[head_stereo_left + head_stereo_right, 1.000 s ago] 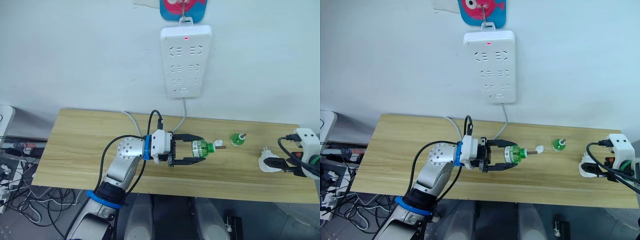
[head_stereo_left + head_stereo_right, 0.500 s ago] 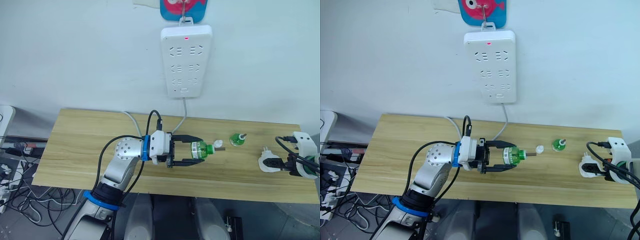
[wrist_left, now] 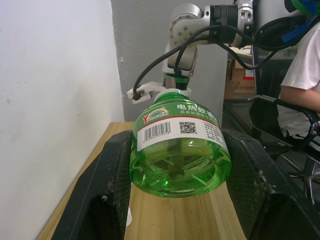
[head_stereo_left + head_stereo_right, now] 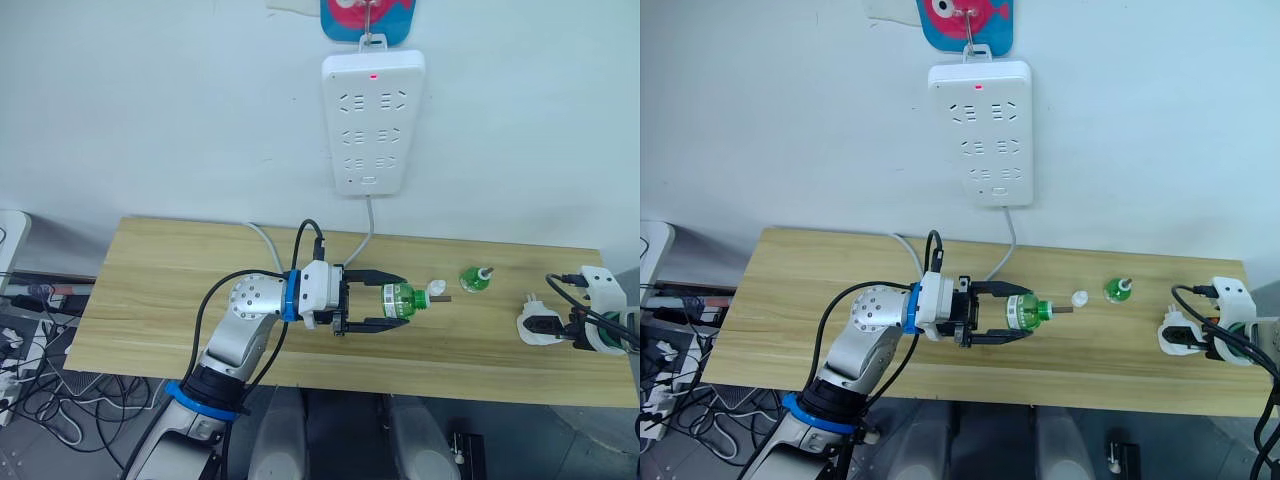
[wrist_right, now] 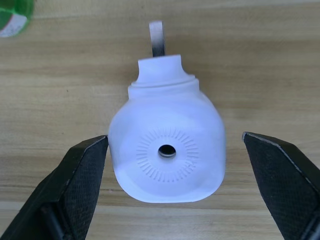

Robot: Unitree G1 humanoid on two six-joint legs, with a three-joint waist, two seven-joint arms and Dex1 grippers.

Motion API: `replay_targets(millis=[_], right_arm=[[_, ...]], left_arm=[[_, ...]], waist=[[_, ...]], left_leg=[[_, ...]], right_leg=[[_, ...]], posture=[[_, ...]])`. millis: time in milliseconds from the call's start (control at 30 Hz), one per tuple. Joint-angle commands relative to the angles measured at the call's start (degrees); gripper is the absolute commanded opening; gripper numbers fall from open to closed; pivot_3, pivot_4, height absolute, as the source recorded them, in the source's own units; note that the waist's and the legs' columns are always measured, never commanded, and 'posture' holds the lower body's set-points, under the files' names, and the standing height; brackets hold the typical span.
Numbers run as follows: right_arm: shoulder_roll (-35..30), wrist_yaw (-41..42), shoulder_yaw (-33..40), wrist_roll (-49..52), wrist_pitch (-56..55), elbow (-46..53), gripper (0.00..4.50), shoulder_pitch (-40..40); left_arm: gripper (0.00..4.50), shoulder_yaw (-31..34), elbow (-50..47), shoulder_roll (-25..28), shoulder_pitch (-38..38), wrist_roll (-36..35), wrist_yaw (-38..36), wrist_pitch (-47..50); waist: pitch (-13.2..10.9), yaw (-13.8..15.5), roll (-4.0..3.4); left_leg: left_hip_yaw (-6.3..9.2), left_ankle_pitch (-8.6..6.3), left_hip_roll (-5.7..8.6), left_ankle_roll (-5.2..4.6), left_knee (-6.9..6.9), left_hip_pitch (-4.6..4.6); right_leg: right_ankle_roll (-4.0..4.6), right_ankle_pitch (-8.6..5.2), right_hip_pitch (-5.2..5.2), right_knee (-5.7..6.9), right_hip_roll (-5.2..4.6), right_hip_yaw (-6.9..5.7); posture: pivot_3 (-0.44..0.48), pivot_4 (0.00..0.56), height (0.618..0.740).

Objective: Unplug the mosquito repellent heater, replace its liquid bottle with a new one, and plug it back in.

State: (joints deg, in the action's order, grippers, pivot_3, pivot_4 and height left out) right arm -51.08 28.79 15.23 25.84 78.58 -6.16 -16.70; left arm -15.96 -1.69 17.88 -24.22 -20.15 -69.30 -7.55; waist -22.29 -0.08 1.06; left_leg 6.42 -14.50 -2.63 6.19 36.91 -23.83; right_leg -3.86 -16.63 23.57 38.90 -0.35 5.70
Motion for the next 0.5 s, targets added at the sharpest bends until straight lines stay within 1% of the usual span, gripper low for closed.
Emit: replay_targets(millis=[33,233,500], right_arm=[[0.0,0.7,-0.2,-0.4,-1.1,-0.4,4.48,0.0],[-0.9,2.7,-3.2,-1.1,-4.9,-1.6,4.48,0.2],[-1.7,4.3,-4.3,-1.8,-6.9,-3.8,4.48,0.3]], left_arm=[[2.26,0.0,-2.1,-0.1,0.3,-0.7,0.1,-0.3],[2.26,0.2,-2.3,0.2,0.3,-0.9,0.0,-0.1],[2.26,0.1,-2.6,0.9,0.6,-1.1,-0.1,0.1]], waist=[[0.0,0.0,0.00],[0.0,0.0,0.01],[-0.1,0.1,0.00]], left_leg=[[0.00,0.00,0.00,0.00,0.00,0.00],[0.00,0.00,0.00,0.00,0.00,0.00],[0.00,0.00,0.00,0.00,0.00,0.01]], right_leg=[[0.00,0.00,0.00,0.00,0.00,0.00],[0.00,0.00,0.00,0.00,0.00,0.00],[-0.01,-0.01,0.00,0.00,0.00,0.00]], posture=[[0.107,0.425,0.740],[0.113,0.432,0.740],[0.118,0.437,0.740]])
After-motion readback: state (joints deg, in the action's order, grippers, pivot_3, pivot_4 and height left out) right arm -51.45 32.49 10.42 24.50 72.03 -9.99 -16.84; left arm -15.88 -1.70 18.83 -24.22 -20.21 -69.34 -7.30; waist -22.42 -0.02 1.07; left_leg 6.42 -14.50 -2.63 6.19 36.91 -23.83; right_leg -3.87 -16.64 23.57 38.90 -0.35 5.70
